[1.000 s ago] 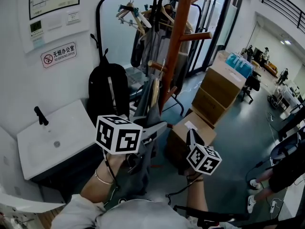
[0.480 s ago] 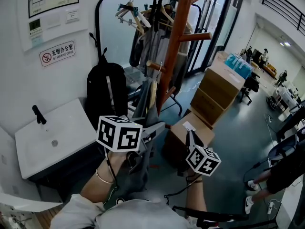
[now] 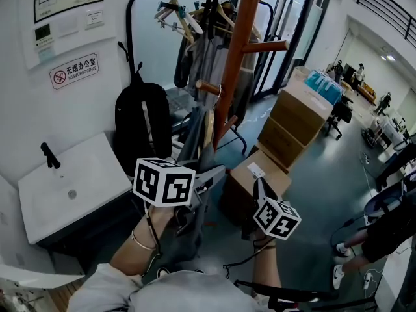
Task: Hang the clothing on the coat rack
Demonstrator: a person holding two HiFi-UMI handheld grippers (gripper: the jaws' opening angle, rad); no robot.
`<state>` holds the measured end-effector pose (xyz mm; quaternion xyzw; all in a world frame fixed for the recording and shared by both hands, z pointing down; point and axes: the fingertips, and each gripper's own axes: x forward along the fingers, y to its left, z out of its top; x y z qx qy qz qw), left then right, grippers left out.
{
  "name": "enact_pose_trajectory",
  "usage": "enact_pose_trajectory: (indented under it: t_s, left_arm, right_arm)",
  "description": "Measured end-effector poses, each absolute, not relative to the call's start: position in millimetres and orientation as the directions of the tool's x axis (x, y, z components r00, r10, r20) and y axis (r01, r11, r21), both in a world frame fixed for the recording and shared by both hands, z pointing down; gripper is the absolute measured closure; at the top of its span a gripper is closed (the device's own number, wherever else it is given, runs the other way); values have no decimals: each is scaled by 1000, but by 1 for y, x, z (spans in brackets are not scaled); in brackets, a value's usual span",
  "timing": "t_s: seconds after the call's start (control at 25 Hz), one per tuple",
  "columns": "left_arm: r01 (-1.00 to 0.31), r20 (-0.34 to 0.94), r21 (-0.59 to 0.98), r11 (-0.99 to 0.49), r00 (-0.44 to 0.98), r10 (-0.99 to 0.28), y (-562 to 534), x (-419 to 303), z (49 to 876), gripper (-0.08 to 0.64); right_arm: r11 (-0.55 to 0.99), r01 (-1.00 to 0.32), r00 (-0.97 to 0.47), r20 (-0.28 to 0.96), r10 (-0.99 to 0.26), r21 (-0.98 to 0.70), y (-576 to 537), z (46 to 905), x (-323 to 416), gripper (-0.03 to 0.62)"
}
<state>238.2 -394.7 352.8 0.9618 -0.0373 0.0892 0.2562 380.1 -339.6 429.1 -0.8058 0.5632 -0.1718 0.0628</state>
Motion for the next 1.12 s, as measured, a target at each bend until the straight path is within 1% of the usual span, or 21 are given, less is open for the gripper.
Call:
enact_pose_trajectory:
  t_s: [0.28, 0.72, 0.96, 1.12]
  left_arm:
    - [-117, 194, 483, -868, 981, -24, -397, 244, 359, 437]
    - [-99, 151, 463, -881, 988, -32, -399, 255, 366, 437]
    - [-45, 122, 421, -906, 993, 7, -393, 251, 366, 379]
    - [-45, 109, 415, -909, 994, 1, -393, 243, 364, 365]
  right_arm:
    - [-356, -884, 301, 214, -929, -302, -342, 434, 381, 569]
    - [-334, -887, 272, 223, -936, -320, -348, 440, 376, 569]
    - [-325, -885, 260, 224, -939, -334, -346, 445, 377, 569]
    - [-307, -888, 239, 227, -944, -341, -348, 444, 371, 569]
